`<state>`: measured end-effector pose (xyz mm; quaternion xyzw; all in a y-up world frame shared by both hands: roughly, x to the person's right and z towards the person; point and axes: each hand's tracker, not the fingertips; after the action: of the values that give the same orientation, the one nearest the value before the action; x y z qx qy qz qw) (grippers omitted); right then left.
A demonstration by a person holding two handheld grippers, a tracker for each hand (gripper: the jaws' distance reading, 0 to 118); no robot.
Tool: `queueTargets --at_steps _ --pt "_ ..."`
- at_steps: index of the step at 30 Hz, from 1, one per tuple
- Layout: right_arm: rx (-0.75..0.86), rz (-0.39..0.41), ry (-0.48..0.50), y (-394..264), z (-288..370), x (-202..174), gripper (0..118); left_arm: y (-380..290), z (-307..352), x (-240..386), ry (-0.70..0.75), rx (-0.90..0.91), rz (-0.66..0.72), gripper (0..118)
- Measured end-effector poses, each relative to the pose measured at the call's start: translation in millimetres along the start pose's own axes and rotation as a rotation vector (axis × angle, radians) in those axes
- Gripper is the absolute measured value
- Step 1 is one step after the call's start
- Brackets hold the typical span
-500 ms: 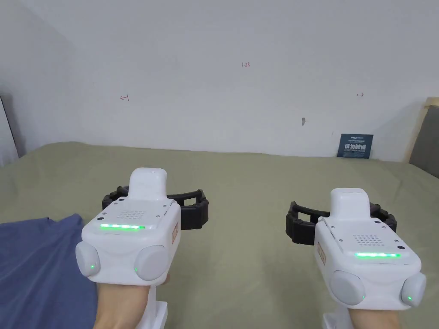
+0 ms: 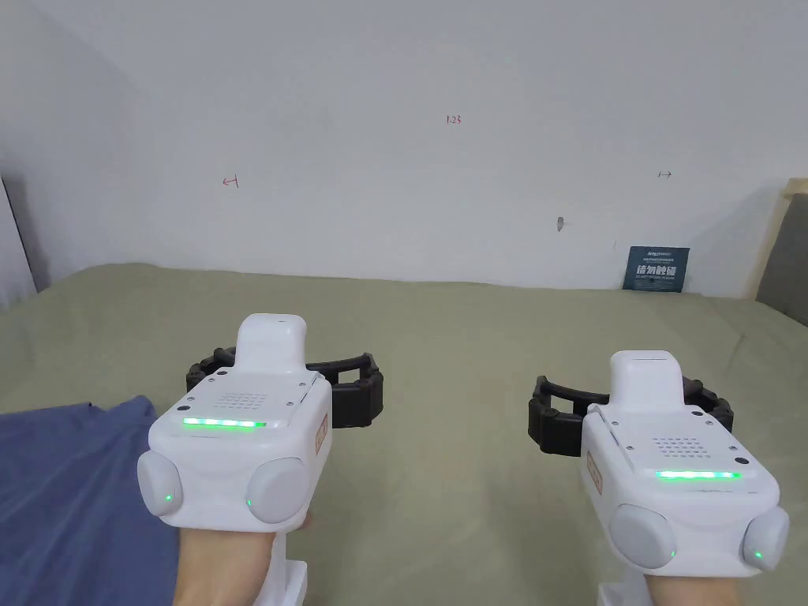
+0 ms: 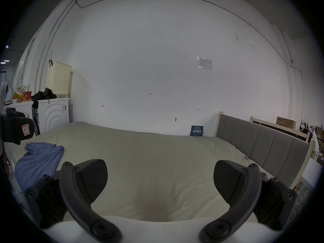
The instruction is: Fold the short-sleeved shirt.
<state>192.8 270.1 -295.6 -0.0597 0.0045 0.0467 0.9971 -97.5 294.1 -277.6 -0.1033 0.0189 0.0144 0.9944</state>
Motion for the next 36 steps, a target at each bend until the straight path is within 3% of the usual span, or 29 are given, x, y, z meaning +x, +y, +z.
queueTargets --at_steps 36 --pt "0.003 0.003 -0.001 0.2 1.4 0.2 118 0.2 1.9 1.3 -0.005 -0.01 0.0 118"
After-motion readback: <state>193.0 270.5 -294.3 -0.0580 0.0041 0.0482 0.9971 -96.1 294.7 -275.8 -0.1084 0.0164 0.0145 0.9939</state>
